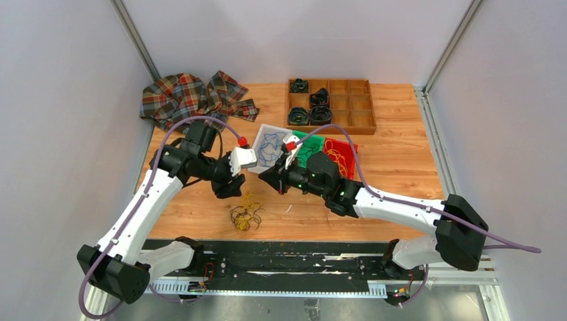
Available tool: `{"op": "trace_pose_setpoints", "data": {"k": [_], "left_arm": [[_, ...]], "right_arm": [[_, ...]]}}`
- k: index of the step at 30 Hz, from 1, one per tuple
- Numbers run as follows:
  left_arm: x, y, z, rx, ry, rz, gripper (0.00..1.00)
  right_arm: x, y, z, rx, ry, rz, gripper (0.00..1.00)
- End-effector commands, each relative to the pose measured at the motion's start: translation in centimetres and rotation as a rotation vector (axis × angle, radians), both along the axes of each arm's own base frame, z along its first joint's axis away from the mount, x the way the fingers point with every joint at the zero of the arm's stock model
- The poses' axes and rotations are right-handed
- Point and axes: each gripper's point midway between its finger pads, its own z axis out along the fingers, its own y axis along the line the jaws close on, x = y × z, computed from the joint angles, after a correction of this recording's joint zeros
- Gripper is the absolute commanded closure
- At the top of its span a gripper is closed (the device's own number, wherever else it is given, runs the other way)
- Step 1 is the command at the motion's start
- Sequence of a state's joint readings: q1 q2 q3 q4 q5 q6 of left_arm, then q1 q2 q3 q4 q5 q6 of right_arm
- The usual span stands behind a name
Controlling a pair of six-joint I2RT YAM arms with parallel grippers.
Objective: Untangle the cables
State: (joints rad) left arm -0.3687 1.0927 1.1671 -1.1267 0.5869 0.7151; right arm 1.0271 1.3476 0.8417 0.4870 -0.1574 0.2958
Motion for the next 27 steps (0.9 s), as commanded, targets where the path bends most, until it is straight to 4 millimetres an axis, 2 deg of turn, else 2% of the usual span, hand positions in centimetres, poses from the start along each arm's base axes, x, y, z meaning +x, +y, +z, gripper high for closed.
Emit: {"op": "trace_pose_setpoints", "data": {"k": [1,7,11,14,20,23,27], "left_arm": [[-0.8,1.1,-4.2,0.087,0.066,-0.054,0.45],[-1.3,0.5,-9.2,0.146,0.171,-0.041,0.44],[-0.8,-0.7,-11.1,0.160,0.169,-0.047,0.44],[1.4,-1.0,-11.5,0.177,0.111,-0.001,0.44],[5.7,-0.5,-10.6,0.272,-0.042,-0.043,0.46],[7.3,0.1,-11.4,0.326,-0.083,-0.097,0.45],[8.6,0.5,-12.9,0.355,-0.045,-0.131,0.40]], "right_arm": [[0.4,-1.8,-1.9,-0.058,0.017,-0.074,0.97],[0.7,-6.0,-4.0,-0.110,0.021,-0.203,0.86],[0.5,-8.2,-4.7,-0.138,0.025,-0.254,0.83],[0.3,-9.1,-5.0,-0.151,0.027,-0.268,0.83],[0.0,-9.7,-5.4,-0.172,0.032,-0.269,0.82],[-0.2,-10.1,-5.0,-0.175,0.026,-0.272,0.76],[-0.8,-11.1,-4.4,-0.174,0.026,-0.270,0.66]]}}
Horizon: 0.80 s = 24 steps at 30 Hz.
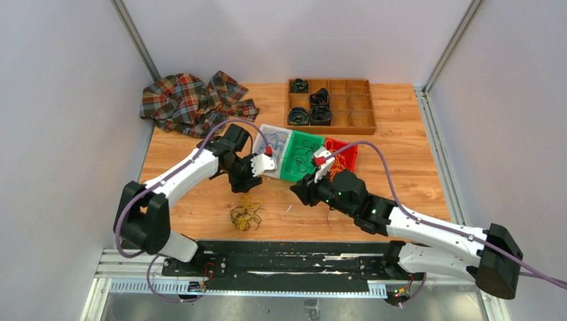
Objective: Untangle the cables
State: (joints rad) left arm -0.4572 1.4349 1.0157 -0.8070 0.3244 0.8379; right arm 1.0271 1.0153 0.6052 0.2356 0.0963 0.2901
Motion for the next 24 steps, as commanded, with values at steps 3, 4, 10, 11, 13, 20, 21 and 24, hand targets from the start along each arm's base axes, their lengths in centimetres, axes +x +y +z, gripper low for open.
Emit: {"op": "trace_pose_setpoints", "data": {"k": [3,4,10,11,13,20,21,24], "left_arm": [[2.1,0.4,-1.6,0.045,0.012,-0.108,0.38],[1.7,0.3,-1.9,0.040,0.031,-0.136,0.38],[0.7,0.4,-4.0,0.053,0.084,-0.214,0.38],[1.0,0.4,-4.4,0.058,0.083,-0.194,0.38],[1.9,0.2,-5.1,0.060,0.067,-0.160,0.39],[3.1,-0.5,-6.1,0.043,0.053,-0.111,0.57],[2.9,-0.5,-5.9,0.040,0.065,-0.111,0.64],[1.8,-0.6,-4.8,0.024,0.105,-0.113,0.87]], "right_arm": [[-0.8,-2.3,0.2,-0.042,0.004,-0.011,0.63],[-1.0,-2.5,0.2,-0.048,0.007,-0.008,0.62],[-2.2,-3.8,0.1,-0.061,0.029,0.006,0.60],[-2.4,-3.8,0.1,-0.053,0.035,0.011,0.60],[-2.8,-3.8,0.3,-0.040,0.044,0.022,0.62],[-3.7,-3.8,0.3,-0.034,0.079,0.055,0.65],[-3.8,-3.8,0.5,-0.031,0.080,0.059,0.66],[-3.9,-3.6,0.8,-0.017,0.080,0.067,0.70]]}}
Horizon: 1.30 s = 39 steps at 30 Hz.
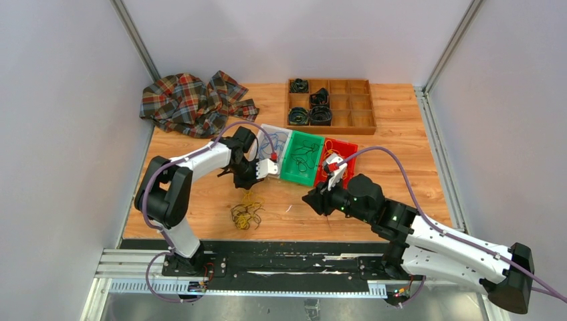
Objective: Untangle the cables
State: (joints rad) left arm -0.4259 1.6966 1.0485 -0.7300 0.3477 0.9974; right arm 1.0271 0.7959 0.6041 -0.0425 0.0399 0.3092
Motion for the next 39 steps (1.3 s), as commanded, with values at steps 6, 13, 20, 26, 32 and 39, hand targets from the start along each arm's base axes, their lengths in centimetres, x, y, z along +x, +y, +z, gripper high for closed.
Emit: {"op": "trace_pose_setpoints", "data": {"k": [6,13,20,26,32,39], "left_arm": [[-3.0,-0.7,8.3,-0.112,0.033,0.056,0.99],[-4.5,-1.5,17.9,-0.278,-0.069,0.207,0.99],[-6.9,-3.4,24.2,-0.436,-0.078,0.251,0.99],[-8.6,-4.4,26.9,-0.503,-0.055,0.245,0.99],[-9.7,-4.7,28.0,-0.537,-0.033,0.218,0.99],[-10.5,-5.0,29.2,-0.567,-0.027,0.179,0.99]], "right_arm": [[0.2,0.7,1.4,0.069,-0.009,0.002,0.71],[2.5,3.5,3.8,0.129,-0.105,-0.008,0.62],[3.4,8.3,7.4,0.225,-0.208,0.050,0.50],[3.6,11.6,9.0,0.246,-0.276,0.086,0.48],[3.6,13.7,10.1,0.284,-0.296,0.138,0.51],[2.8,15.7,9.7,0.310,-0.266,0.199,0.53]]}}
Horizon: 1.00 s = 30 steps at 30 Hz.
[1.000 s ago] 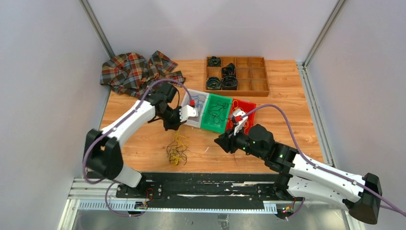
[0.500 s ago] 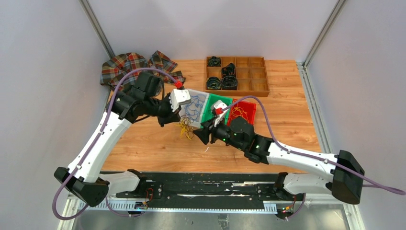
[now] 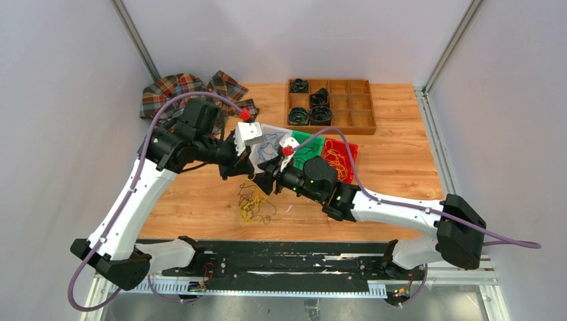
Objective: Untangle the cables
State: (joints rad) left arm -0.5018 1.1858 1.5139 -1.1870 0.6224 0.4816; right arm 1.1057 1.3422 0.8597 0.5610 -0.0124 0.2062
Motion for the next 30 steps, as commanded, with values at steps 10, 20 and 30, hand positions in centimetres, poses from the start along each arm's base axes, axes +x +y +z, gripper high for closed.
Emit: {"op": "trace_pose_setpoints", "data": {"k": [10,20,30], "left_arm": [[-2.5,-0.6,4.5,-0.098,-0.034,-0.080,1.00],[-2.5,-0.8,9.5,-0.171,-0.142,-0.075,1.00],[-0.2,0.6,18.5,-0.225,-0.446,0.034,1.00]], "right_arm": [[0.1,2.7,2.3,0.095,-0.016,0.029,0.56],[0.3,2.1,-2.4,0.032,0.053,-0.004,0.73],[0.5,0.7,-10.3,-0.076,0.148,-0.068,0.75]]}}
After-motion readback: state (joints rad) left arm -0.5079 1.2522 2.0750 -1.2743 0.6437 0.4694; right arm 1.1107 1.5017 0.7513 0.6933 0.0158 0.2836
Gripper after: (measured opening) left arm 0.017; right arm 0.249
